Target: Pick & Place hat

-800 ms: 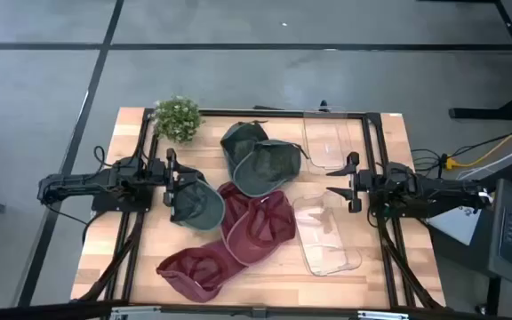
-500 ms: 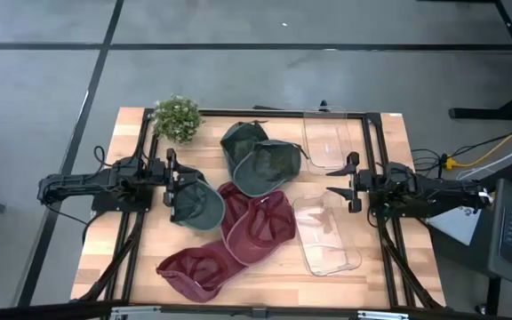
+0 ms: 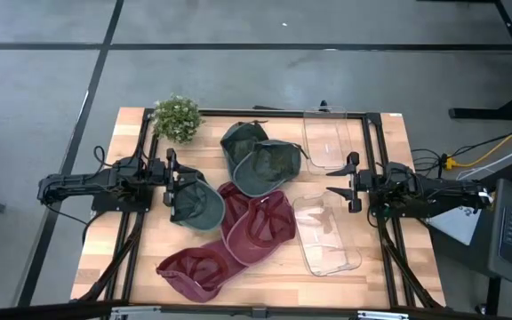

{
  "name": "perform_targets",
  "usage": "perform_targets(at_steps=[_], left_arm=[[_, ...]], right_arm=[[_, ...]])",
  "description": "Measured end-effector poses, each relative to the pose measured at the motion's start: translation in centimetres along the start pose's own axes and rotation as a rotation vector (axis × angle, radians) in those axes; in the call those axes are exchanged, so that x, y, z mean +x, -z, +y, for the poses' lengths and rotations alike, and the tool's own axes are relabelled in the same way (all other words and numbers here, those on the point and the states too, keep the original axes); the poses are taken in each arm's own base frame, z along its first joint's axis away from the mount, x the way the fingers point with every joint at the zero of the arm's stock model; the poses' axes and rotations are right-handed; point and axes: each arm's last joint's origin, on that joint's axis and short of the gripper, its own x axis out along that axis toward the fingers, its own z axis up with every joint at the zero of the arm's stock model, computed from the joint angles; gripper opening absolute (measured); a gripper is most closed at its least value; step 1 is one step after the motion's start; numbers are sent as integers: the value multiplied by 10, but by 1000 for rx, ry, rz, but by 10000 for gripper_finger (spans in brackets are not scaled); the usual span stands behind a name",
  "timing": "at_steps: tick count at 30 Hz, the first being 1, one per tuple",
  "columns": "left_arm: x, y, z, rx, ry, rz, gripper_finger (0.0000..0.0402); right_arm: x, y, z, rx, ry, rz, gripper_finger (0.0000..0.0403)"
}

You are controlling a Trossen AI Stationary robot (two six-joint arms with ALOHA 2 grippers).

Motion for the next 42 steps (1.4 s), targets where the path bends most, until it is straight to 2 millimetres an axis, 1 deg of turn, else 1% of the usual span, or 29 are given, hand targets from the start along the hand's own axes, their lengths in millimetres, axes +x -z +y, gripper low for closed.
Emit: perform_targets(at_steps=[16, 18, 21, 24, 28, 31, 35, 38, 42], left_arm=[[0, 0, 0, 0, 0, 0, 152], [0, 0, 0, 0, 0, 0, 152], [0, 0, 0, 0, 0, 0, 152], [0, 0, 0, 0, -1, 0, 152], [0, 0, 0, 0, 0, 0, 152], [0, 0, 0, 0, 0, 0, 152], [0, 0, 0, 0, 0, -1, 152], [0, 0, 0, 0, 0, 0, 152], [0, 0, 0, 0, 0, -1, 152]], right_arm=[[0, 0, 0, 0, 0, 0, 207], [-1, -3, 0, 0, -2, 16, 207], [-6, -18, -2, 1, -11, 79, 207], [-12, -37, -5, 2, -27, 193, 207], [-16, -71, -10, 3, -44, 308, 207], [-5, -94, -13, 4, -47, 289, 207], [16, -123, -17, 5, -57, 349, 207], [36, -143, -19, 4, -70, 380, 207], [69, -163, -16, -4, -112, 425, 207]])
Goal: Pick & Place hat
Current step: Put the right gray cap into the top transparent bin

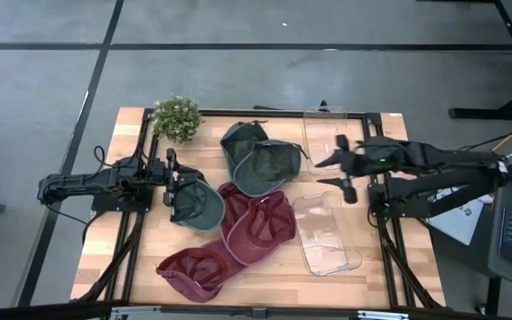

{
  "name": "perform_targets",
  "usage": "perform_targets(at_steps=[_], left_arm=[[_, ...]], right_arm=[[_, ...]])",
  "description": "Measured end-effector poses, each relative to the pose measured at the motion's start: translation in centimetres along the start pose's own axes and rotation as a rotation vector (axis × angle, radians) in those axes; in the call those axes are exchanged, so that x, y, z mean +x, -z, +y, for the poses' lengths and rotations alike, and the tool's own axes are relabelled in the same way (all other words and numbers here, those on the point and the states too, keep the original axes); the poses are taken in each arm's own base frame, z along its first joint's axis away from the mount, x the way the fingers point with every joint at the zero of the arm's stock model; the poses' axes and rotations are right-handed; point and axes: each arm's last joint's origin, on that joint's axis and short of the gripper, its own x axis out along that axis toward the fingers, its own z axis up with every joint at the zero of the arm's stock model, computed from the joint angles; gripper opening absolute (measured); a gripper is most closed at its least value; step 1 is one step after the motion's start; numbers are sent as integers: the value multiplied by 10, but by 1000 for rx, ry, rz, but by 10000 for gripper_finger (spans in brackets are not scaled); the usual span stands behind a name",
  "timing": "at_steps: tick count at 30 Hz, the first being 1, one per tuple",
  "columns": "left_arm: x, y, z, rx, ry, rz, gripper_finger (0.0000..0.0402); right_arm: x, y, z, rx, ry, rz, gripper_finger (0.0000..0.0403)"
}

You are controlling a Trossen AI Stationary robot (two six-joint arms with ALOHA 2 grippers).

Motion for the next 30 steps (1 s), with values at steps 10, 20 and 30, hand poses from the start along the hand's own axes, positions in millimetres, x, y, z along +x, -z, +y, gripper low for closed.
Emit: perform_targets(at_steps=[10, 20, 30], left_arm=[[0, 0, 0, 0, 0, 0, 152], [0, 0, 0, 0, 0, 0, 152], [0, 0, 0, 0, 0, 0, 152]], right_arm=[[63, -53, 20, -54, -112, 79, 207], [111, -68, 51, -172, -194, 49, 207], [122, -62, 63, 216, -229, 127, 206]])
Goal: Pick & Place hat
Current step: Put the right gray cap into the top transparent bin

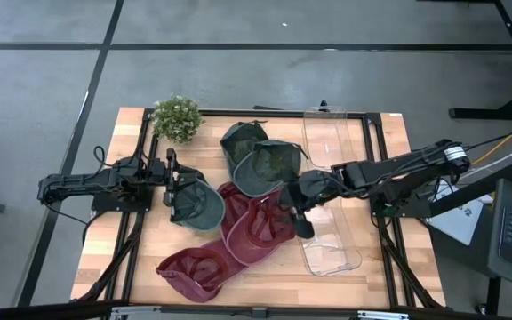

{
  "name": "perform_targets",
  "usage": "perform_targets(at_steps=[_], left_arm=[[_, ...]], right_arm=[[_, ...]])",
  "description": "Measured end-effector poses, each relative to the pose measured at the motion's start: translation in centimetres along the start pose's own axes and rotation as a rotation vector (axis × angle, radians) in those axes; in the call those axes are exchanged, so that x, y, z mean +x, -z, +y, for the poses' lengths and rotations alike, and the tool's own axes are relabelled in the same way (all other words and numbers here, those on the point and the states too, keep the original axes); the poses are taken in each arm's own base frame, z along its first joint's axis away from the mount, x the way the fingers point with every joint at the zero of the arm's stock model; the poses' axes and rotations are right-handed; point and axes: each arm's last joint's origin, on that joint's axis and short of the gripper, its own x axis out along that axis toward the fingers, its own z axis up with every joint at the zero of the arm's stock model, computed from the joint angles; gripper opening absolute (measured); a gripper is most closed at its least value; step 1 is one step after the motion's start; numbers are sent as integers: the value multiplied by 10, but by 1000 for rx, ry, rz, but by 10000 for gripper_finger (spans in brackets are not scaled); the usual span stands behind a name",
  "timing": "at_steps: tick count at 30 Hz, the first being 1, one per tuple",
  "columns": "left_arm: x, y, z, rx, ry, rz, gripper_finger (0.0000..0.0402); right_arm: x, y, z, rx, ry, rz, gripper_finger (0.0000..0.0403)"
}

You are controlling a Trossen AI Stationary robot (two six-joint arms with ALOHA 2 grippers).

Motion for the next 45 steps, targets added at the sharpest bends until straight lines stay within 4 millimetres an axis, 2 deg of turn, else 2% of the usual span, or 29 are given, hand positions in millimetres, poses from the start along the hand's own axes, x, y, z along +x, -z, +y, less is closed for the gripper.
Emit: perform_targets(at_steps=[3, 9, 16, 19, 22, 25, 30, 36, 41, 45], left_arm=[[0, 0, 0, 0, 0, 0, 152], [0, 0, 0, 0, 0, 0, 152], [0, 0, 0, 0, 0, 0, 152], [0, 0, 0, 0, 0, 0, 152], [0, 0, 0, 0, 0, 0, 152], [0, 0, 0, 0, 0, 0, 152], [0, 0, 0, 0, 0, 0, 152], [0, 0, 0, 0, 0, 0, 152], [0, 0, 0, 0, 0, 0, 152], [0, 0, 0, 0, 0, 0, 152]], right_arm=[[1, -1, -7, 71, 14, -3, 206], [-1, -2, -34, 125, 95, 6, 206], [16, -4, -82, 236, 196, -29, 207], [23, -5, -101, 297, 189, -28, 206], [23, -9, -117, 286, 192, -16, 206], [14, -17, -129, 254, 225, -22, 206], [-2, -26, -136, 165, 291, 47, 207], [-14, -23, -137, -117, 399, 233, 207], [-14, -18, -137, -182, 410, 306, 206], [0, -5, -142, -226, 371, 436, 206]])
